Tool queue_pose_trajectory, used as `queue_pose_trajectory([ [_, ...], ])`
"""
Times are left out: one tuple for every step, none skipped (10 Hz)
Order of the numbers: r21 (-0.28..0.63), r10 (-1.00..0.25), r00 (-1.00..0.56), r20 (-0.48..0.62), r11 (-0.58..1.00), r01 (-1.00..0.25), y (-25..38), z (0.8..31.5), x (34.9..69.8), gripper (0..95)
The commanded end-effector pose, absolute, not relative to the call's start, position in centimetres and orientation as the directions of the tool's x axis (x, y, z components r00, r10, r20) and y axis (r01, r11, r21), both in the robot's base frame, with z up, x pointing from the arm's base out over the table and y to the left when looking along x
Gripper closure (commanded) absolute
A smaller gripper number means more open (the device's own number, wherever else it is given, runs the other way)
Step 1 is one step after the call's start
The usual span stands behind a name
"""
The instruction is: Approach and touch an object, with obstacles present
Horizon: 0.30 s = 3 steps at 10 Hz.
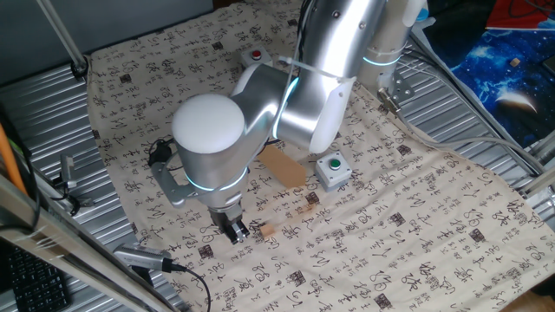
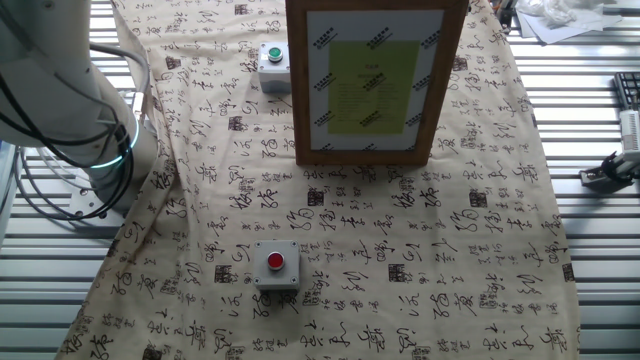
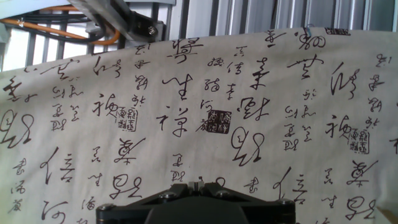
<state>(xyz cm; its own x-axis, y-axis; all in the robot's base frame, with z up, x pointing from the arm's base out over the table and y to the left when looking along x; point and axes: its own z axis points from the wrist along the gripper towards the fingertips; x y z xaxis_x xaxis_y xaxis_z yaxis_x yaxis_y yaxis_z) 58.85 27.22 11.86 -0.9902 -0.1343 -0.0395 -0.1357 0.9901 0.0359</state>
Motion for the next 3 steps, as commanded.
queue_pose_trajectory([
  [0.038,-0.136,-0.990,-0.041,0.990,-0.137,27.20,11.88,58.79,95.0],
  [0.040,-0.135,-0.990,-0.041,0.990,-0.137,27.20,11.88,58.79,95.0],
  [0.041,-0.135,-0.990,-0.042,0.990,-0.137,27.20,11.88,58.79,95.0],
])
